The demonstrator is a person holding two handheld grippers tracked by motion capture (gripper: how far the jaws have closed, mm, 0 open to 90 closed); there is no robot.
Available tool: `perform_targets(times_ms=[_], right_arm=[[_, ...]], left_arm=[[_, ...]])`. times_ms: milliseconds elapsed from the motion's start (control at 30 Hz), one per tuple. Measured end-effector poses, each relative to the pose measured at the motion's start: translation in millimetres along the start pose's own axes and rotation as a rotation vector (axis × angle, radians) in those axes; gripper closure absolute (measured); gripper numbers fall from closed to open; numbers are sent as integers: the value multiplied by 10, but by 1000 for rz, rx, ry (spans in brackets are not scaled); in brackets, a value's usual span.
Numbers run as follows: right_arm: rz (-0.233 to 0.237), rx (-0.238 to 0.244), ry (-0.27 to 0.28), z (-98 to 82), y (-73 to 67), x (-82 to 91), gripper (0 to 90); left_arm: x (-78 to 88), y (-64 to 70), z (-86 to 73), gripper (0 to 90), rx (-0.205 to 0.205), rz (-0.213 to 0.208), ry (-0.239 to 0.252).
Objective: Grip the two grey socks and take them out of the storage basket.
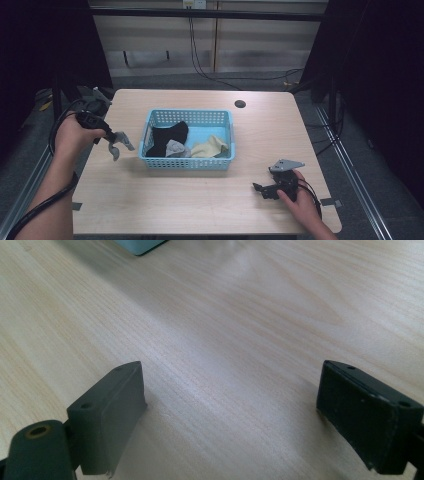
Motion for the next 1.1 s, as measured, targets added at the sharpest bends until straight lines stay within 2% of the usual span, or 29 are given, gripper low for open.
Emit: perform_targets(times_ms=[200,333,533,767,833,967,1100], right_arm=[[1,-2,-2,-1,-2,1,114],[1,1,-3,-2,0,1,114],[1,1,-3,-2,0,1,114],[0,1,-3,-2,0,2,114],[1,1,-3,-2,0,1,114],[0,1,-3,-2,0,2,114],[1,1,-3,-2,0,1,114]], left_arm=[[-163,-49,-3,879,9,1,-6],[-259,-70,6,879,29,-6,10],[-357,-49,33,879,24,-7,23],[-501,-70,45,877,43,-5,28],[-557,-86,48,868,44,-3,43],[-593,-79,48,852,46,-12,40],[-611,-71,53,832,45,-3,49]])
Point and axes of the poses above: each handheld gripper's, and its own axes: x roughly backward along the jaws, z roughly out of its top, y roughly to its right, the point moved 4 cm from there along -x, roughly forward along the jaws, and after that the axes turned 11 degrees about -y, right-handed, at the moved point
